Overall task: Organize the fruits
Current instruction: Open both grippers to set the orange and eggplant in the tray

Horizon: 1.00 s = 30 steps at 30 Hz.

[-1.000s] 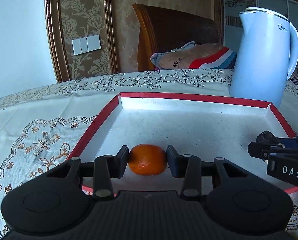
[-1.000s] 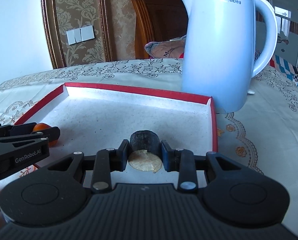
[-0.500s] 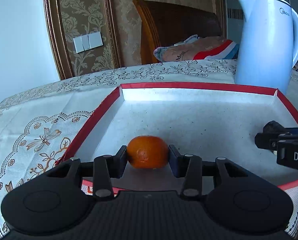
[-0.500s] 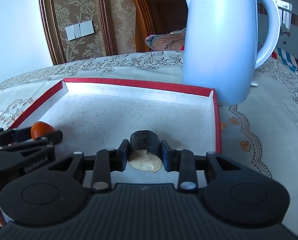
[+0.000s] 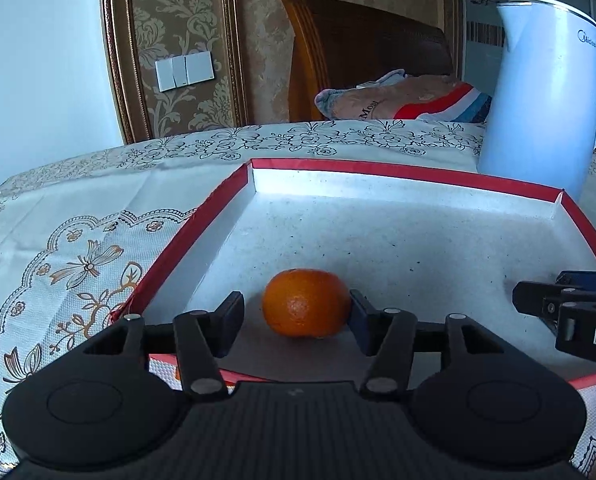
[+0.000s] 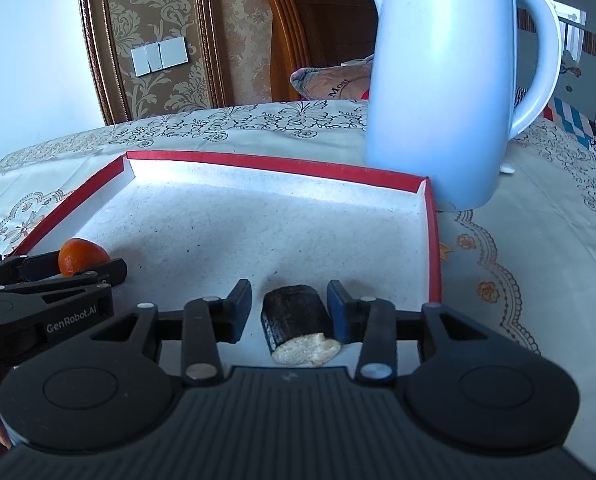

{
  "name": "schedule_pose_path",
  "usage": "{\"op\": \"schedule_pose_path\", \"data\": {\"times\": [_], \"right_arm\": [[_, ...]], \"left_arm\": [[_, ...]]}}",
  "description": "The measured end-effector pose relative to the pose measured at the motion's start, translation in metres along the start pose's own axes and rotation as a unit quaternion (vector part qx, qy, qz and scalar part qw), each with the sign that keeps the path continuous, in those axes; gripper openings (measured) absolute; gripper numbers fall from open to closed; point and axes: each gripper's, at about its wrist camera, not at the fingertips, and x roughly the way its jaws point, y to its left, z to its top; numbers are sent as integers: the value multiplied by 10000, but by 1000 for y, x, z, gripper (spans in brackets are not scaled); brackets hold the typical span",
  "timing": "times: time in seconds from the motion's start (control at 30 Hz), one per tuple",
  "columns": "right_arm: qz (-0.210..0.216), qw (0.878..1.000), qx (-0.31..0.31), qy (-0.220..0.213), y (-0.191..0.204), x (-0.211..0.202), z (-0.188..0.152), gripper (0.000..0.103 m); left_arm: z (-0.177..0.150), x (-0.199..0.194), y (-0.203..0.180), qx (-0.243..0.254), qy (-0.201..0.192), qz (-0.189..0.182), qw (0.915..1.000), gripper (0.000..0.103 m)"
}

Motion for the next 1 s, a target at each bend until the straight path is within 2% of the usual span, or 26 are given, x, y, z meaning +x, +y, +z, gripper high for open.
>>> {"op": "schedule_pose_path", "data": {"times": [0.27,0.4,0.53,0.67,0.8,0.9,0.97,1.0], "right_arm": [[4,9999,-14,-131,0,-7,-1,52],[10,9998,2,-176,-1,-9,-1,52],[39,9997,1,-237,-2,-14,-3,63],[81,9986,19,-530,-4,-29,-7,79],[129,9972,92,-728,-8,-42,-10,79],[164,9960,177,-855,-11,-50,-13,85],[123,9958,193,-884,-12,-52,-15,86],[122,9959,189,-872,-12,-53,-17,86]], "left_arm": [[0,-1,1,-13,-4,-19,10000,56],[-1,-2,0,20,-13,1,10000,56],[-1,-7,1,26,-96,13,9999,60],[-3,-20,5,38,-302,50,9995,62],[-6,-32,9,37,-404,53,9992,62],[-9,-41,12,9,-467,68,9989,63],[-12,-45,12,10,-498,80,9987,71],[-13,-46,12,25,-517,89,9986,71]]}}
